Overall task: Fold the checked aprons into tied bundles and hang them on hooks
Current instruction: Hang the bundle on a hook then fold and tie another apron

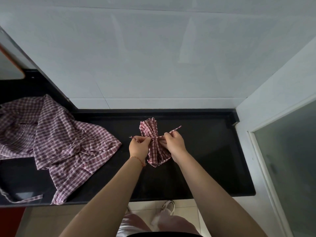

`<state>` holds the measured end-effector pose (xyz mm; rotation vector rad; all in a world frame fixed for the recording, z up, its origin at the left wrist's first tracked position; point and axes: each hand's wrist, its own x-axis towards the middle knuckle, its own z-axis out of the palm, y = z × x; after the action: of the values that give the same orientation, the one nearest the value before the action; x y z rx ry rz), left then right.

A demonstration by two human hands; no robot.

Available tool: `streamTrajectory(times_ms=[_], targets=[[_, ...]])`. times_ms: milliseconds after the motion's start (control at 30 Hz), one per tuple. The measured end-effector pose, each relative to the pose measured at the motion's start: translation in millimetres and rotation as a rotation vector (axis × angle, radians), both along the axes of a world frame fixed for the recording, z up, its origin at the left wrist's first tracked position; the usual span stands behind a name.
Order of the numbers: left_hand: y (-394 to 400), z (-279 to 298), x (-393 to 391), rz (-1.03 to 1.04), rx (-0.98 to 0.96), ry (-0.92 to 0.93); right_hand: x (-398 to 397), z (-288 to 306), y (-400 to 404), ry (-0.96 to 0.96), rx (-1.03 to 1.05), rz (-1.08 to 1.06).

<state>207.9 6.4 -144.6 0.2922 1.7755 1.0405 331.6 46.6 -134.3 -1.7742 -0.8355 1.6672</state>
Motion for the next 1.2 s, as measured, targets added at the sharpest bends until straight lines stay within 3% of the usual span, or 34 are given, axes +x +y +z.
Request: streamTrajectory(times_ms=[167,333,400,500,633,733,800,933,1000,1033,1100,1200], targets=[[8,7,-2,-0.134,-0.129,0.23,-2,6,-2,0.125,-0.05,-0.048],[7,9,0,-0.189,-0.157,0.288,-6,7,-3,0.096,-0.041,-0.068],[5,6,-3,-0.137,-0.125,0.169,-4,8,-2,0.099,-0.043,-0.124],[1,6,-7,0.026,-0.087,-0.171,-1,11,-2,0.144,-0.053,-0.194],[-2,13,-17,-0.065,-0.045,-0.181,4,14,2,0.141,-0.032,-0.172],[0,20,-33,-0.266,-0.063,0.013,9,15,7,0.073,0.004,-0.071],[1,22,-41,-0.363,-0.027,0.333,9,18,9,0.063,0.027,-0.021],[-5,32,-40,-0.318,0.396,0.971,4,19,8,0.049,0.056,0.04],[-1,32,-34,-0.472,0.544,1.124,1,18,7,0.047,0.064,0.051],[2,30,-30,-0.573,0.521,1.087,0,18,7,0.052,0.068,0.054],[9,27,-26,-0.737,0.255,0.866,-1,18,7,0.05,0.071,0.062],[10,24,-27,-0.804,-0.094,0.546,1,19,7,0.047,0.069,0.063]])
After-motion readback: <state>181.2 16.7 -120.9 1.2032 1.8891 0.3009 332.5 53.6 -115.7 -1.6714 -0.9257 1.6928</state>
